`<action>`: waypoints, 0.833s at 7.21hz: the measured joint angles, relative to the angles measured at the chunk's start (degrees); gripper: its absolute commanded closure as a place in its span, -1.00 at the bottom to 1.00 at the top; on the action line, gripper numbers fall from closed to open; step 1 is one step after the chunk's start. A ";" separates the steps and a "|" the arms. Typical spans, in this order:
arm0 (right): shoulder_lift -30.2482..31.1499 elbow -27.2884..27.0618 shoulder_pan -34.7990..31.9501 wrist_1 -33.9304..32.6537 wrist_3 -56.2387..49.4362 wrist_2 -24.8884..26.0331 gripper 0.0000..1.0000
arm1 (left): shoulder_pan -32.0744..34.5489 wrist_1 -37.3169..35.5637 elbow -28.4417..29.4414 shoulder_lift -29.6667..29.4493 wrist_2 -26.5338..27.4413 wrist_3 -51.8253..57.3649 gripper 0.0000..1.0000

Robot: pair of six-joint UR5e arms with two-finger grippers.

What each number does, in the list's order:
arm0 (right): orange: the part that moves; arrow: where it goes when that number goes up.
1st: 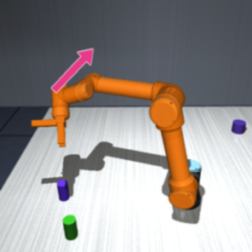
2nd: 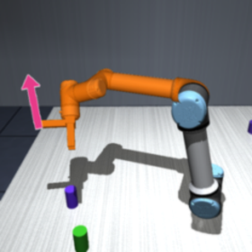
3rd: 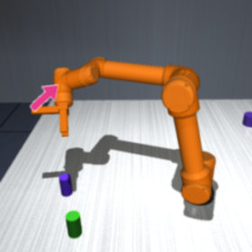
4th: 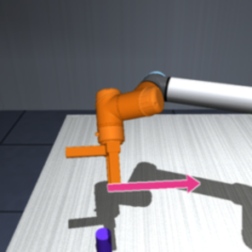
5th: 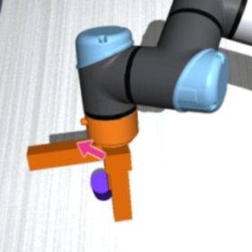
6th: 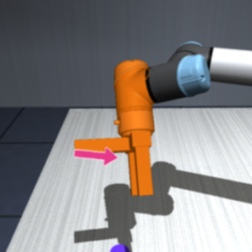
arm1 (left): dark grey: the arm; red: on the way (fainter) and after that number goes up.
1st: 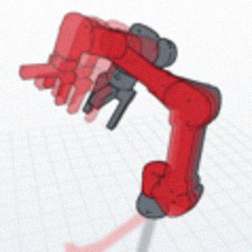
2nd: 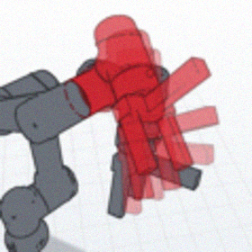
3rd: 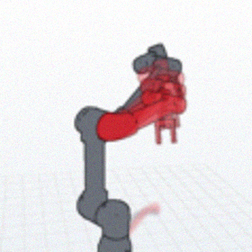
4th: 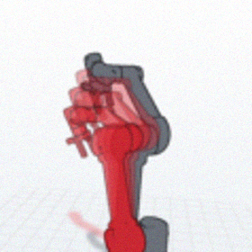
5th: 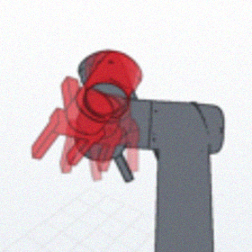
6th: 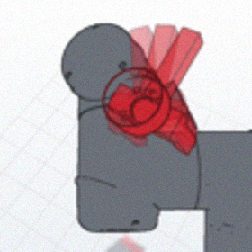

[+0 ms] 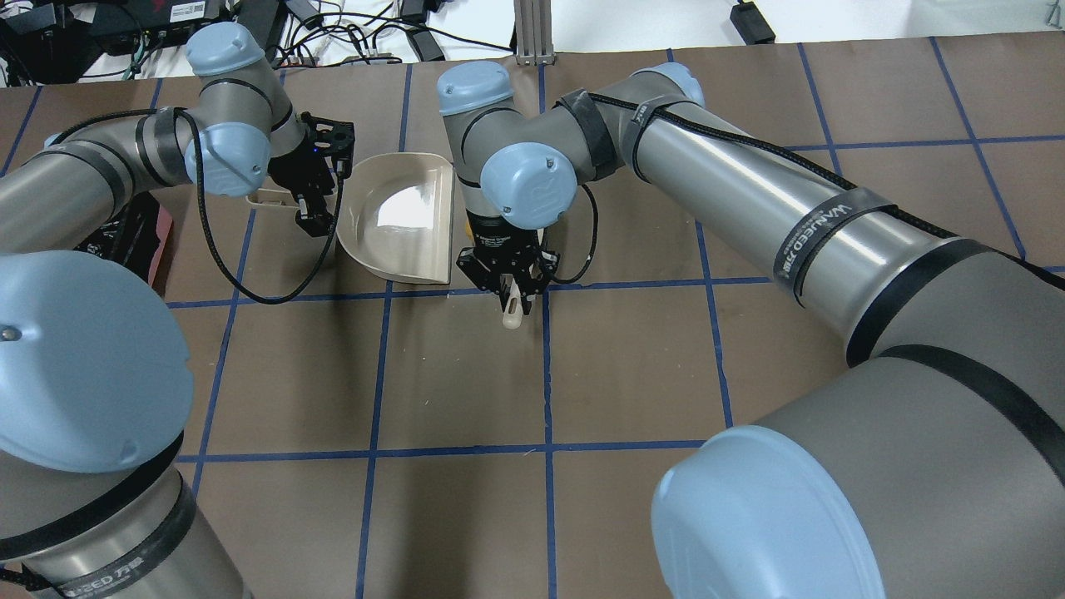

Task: Sweep and dump trash into bin
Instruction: 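Sweep the potato and shrimp with the brush toward the held dustpan, then push the items into the dustpan with the brush while the left gripper holds it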

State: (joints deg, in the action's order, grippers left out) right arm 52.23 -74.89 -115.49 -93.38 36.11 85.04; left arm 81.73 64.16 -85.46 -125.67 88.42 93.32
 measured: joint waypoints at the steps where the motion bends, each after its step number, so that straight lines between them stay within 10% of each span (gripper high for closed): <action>1: -0.31 0.35 -0.20 -0.25 0.14 -0.06 0.98 | -0.01 0.00 0.09 0.12 -0.02 -0.04 1.00; 6: -3.34 4.21 -1.96 -1.34 0.71 -1.35 0.98 | -0.14 0.09 0.12 0.01 -0.23 -0.07 1.00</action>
State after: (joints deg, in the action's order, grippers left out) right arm 48.89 -70.68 -117.45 -94.71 36.82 83.69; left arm 81.60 64.25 -85.34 -125.66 88.19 93.25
